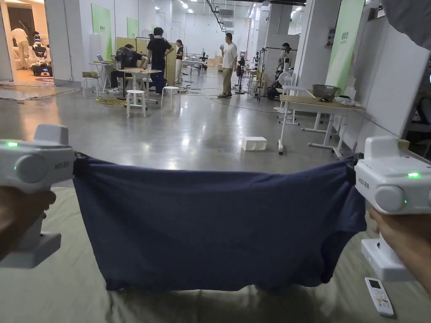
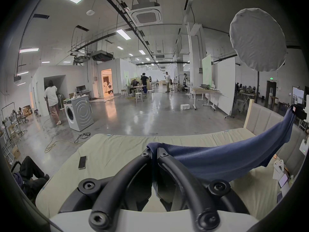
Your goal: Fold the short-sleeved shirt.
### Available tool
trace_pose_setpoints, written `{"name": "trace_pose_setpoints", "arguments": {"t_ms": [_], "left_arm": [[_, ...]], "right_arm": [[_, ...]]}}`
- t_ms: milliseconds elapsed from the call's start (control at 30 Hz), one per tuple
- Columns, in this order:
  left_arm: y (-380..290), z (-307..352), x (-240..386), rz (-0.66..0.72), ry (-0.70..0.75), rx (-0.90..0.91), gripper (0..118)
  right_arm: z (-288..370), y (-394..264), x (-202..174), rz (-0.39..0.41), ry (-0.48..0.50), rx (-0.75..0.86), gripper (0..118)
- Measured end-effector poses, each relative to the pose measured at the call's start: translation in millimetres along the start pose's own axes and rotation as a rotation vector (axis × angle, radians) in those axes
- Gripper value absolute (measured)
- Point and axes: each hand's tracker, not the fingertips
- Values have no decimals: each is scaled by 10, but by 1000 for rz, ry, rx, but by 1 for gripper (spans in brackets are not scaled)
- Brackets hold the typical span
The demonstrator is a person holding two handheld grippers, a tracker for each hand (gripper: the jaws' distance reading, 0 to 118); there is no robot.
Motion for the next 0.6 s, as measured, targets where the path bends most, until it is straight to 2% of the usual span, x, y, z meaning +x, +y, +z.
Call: {"name": "trace_pose_setpoints", "arguments": {"t_ms": [100, 300, 500, 567, 600], "left_arm": [[-284, 277, -51, 5, -17, -19, 5], [-980, 855, -93, -2, -51, -70, 5], [-1715, 1342, -157, 9, -71, -161, 5], [-1934, 1492, -166, 15, -74, -192, 5], [-2065, 1578, -164, 27, -73, -219, 5]], "right_arm": [[259, -270, 21, -12, 12, -27, 2], [928, -830, -9, 30, 32, -93, 2], [1619, -1326, -56, 18, 99, -218, 2], [1808, -1493, -92, 50, 117, -267, 2], [1906, -1601, -97, 39, 130, -298, 2]]}}
